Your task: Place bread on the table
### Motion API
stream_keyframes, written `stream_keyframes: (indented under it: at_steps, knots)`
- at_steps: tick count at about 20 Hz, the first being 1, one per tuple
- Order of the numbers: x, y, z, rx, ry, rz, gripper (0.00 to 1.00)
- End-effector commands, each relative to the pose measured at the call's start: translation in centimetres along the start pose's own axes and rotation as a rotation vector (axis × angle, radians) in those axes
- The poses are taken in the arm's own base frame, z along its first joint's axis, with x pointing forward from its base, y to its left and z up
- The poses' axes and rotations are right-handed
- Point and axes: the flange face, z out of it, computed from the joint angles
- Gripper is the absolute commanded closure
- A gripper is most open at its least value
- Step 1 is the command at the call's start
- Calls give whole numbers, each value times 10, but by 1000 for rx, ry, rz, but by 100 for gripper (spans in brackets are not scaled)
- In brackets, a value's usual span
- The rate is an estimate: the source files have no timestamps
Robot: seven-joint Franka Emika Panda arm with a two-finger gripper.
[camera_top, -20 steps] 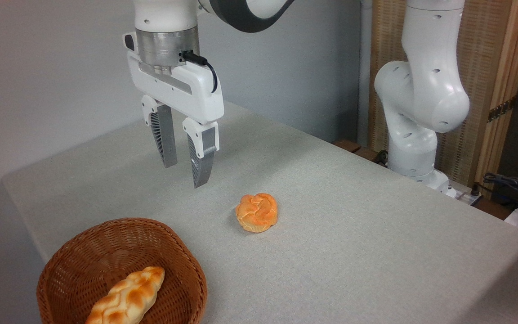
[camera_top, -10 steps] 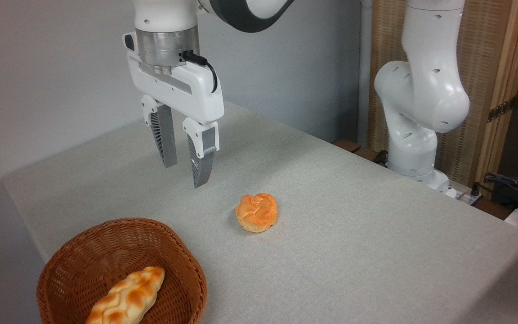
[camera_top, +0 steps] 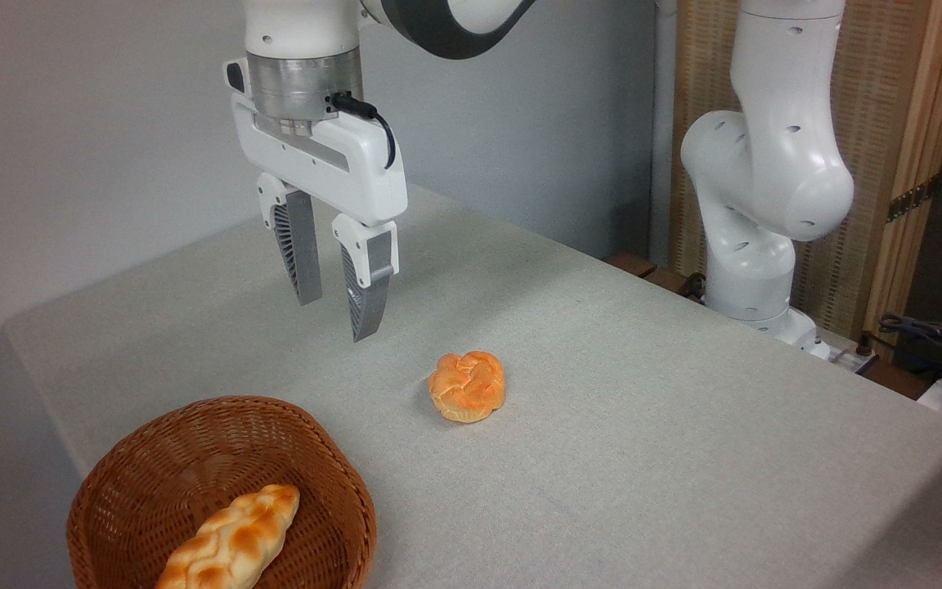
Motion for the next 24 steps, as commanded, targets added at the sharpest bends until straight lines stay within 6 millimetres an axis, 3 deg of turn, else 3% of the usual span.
stream_keyframes:
  at_steps: [1, 16, 19, 24]
  knots:
    - [-1, -2, -2, 0, 6, 15, 0]
    - [0, -4, 2, 3, 1, 50, 0]
    - [0, -23, 4, 48, 57, 23, 0]
    - [6, -53, 35, 85, 86, -52, 0]
